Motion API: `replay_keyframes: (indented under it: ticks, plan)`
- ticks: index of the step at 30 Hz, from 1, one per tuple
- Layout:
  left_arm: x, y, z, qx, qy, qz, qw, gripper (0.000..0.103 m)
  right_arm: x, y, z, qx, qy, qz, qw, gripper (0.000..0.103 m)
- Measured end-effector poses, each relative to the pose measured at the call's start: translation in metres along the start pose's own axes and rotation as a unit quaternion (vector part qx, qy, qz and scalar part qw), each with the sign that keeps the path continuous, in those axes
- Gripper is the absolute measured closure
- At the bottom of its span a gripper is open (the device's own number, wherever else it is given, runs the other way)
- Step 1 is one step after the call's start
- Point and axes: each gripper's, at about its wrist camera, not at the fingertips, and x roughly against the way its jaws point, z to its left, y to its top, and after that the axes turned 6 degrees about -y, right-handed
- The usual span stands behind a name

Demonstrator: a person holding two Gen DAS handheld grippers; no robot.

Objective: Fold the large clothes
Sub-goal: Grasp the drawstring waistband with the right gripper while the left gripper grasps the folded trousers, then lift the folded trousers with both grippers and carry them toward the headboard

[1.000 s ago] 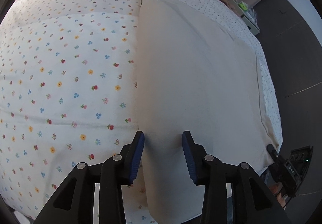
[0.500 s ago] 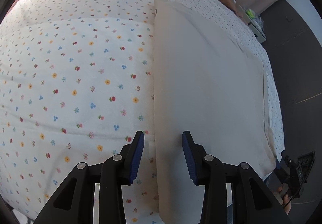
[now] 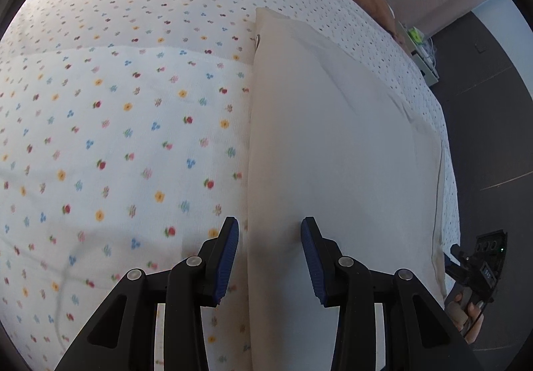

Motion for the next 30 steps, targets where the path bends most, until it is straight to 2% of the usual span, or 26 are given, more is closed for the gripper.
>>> replay_keyframes:
  ticks: [5,10,17,25,28,30]
  plan:
    - [-0.009,0.018,0.001,0.002,-0.004,-0.003,1.0,0.061,-0.031,0.023,0.003,0.004,0.025,0.032,0.999,0.03]
    - [-0.019,0.038,0.004,0.009,-0.006,-0.01,0.9999,0.054,-0.055,0.044,0.011,0.012,0.062,0.054,0.997,0.03]
    - [-0.036,0.069,0.004,0.019,-0.014,-0.019,0.9995,0.054,-0.091,0.072,0.034,0.038,0.057,0.097,0.993,0.03]
    - [-0.061,0.102,0.006,0.024,-0.006,-0.02,0.9995,0.055,-0.118,0.101,0.037,0.003,0.083,0.118,0.99,0.031]
    - [-0.065,0.107,0.003,0.024,0.001,-0.022,0.9995,0.056,-0.126,0.105,0.045,0.008,0.068,0.114,0.991,0.044]
    - [-0.065,0.109,0.001,0.024,0.004,-0.023,0.9994,0.061,-0.129,0.107,0.045,-0.001,0.056,0.111,0.992,0.062]
